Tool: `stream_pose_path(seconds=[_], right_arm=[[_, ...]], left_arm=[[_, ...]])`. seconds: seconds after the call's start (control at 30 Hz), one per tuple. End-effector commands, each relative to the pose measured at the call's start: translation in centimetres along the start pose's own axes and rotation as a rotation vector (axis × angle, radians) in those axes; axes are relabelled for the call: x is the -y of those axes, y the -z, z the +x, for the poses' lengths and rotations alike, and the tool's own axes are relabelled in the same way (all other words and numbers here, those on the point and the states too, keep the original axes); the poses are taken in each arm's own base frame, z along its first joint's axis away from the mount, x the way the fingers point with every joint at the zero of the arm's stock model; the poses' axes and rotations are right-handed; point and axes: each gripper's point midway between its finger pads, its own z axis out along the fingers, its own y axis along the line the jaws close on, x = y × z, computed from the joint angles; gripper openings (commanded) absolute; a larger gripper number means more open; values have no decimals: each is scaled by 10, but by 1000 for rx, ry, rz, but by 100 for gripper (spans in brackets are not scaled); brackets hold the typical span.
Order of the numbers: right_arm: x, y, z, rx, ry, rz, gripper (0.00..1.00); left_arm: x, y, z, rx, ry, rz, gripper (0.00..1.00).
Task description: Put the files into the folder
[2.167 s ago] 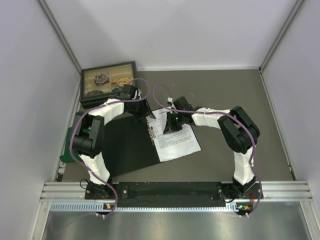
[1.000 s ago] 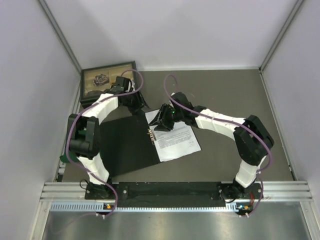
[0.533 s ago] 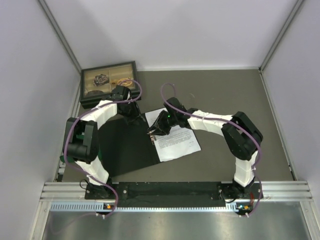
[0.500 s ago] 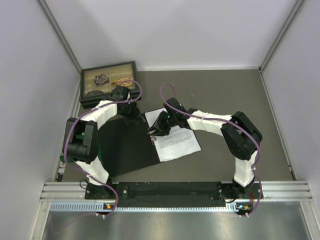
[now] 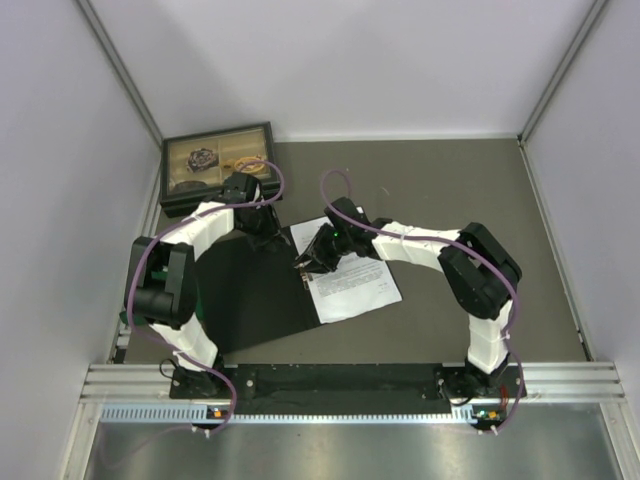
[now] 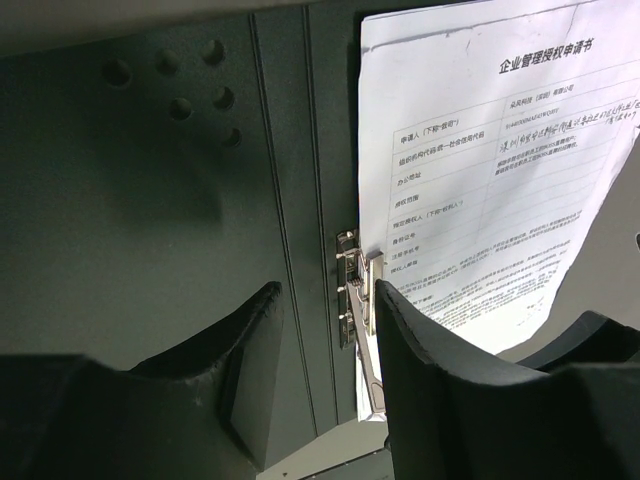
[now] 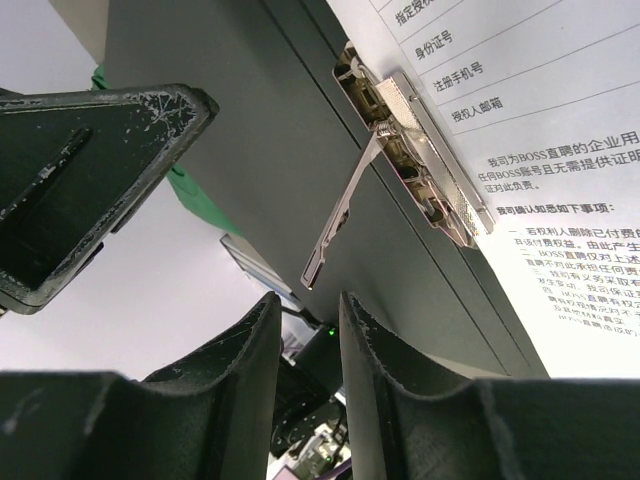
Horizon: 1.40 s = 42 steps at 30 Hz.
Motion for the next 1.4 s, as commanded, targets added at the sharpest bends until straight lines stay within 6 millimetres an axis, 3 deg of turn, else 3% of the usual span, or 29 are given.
stream_pose_path(seconds=[0.0, 0.43, 0.5, 0.63, 0.9, 1.07, 1.37], right_arm=[[-25, -1, 4, 8, 18, -56, 30], [-23, -10, 6, -8, 3, -58, 21], [-23, -11, 7, -10, 2, -60, 18], [-21, -11, 6, -5, -1, -56, 0], [-18, -10, 6, -1, -14, -67, 0], [-19, -8, 7, 0, -13, -74, 0], [-15, -9, 8, -5, -8, -73, 0]], left_arm=[[8, 14, -10, 59, -34, 19, 47], [5, 14, -6, 54, -42, 10, 47], [4, 13, -5, 52, -41, 7, 47], [1, 12, -1, 47, -47, -10, 47], [9, -10, 20, -10, -78, -50, 37], [9, -19, 25, -10, -84, -86, 27], [2, -32, 26, -7, -89, -141, 22]])
